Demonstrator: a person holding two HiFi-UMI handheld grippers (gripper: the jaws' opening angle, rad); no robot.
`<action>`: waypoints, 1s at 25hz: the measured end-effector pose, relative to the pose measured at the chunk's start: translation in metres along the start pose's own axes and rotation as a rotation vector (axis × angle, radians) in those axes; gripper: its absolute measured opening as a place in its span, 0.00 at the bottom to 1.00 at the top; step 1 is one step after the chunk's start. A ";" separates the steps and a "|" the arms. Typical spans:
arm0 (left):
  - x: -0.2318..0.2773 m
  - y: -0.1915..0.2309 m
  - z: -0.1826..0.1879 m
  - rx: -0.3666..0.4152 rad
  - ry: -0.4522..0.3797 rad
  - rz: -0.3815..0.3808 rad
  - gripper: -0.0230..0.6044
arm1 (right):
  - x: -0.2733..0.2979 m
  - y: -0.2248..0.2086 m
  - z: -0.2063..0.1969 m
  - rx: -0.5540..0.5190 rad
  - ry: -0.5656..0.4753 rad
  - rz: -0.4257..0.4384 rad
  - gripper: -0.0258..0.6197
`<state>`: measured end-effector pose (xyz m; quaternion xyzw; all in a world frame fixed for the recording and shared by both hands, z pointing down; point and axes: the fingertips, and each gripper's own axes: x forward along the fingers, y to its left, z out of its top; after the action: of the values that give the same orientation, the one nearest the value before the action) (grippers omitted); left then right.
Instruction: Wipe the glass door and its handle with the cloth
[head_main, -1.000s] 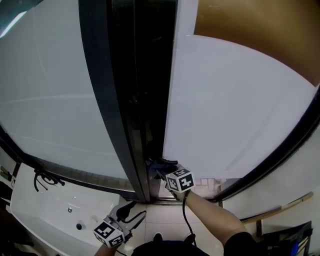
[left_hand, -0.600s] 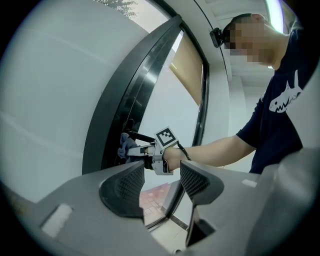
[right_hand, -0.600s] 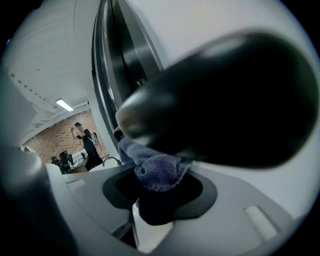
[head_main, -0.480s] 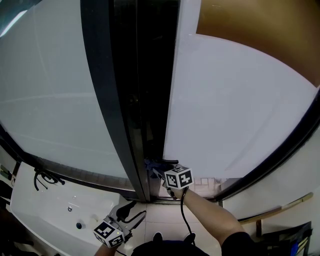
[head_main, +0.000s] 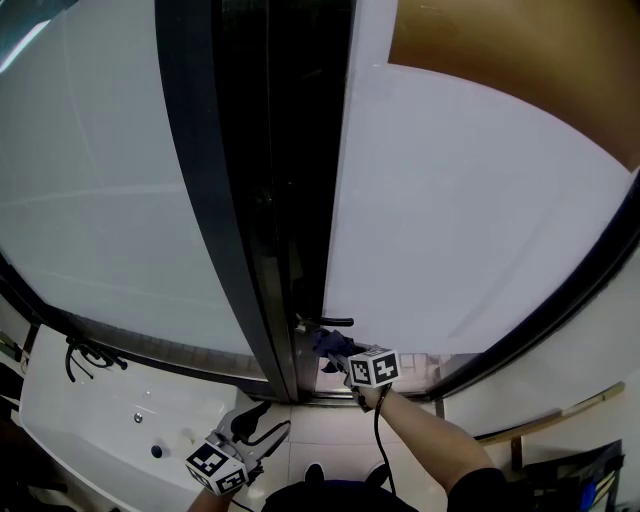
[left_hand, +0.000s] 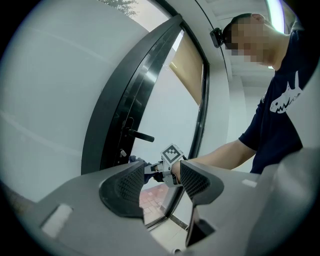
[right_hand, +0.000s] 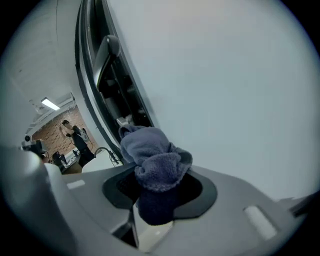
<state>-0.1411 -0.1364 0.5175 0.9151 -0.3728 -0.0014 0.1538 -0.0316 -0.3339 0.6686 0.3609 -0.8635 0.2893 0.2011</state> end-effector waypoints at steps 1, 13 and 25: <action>0.001 -0.001 0.000 0.000 0.000 -0.003 0.39 | 0.004 0.006 -0.004 0.013 0.012 0.017 0.29; -0.020 0.008 -0.011 -0.017 0.001 0.054 0.39 | 0.053 0.051 0.031 0.185 0.009 0.157 0.29; -0.014 0.002 -0.007 -0.014 -0.012 0.027 0.39 | 0.019 0.022 0.038 0.345 -0.153 0.154 0.28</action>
<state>-0.1515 -0.1264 0.5237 0.9088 -0.3860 -0.0075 0.1580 -0.0653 -0.3555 0.6424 0.3440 -0.8388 0.4193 0.0474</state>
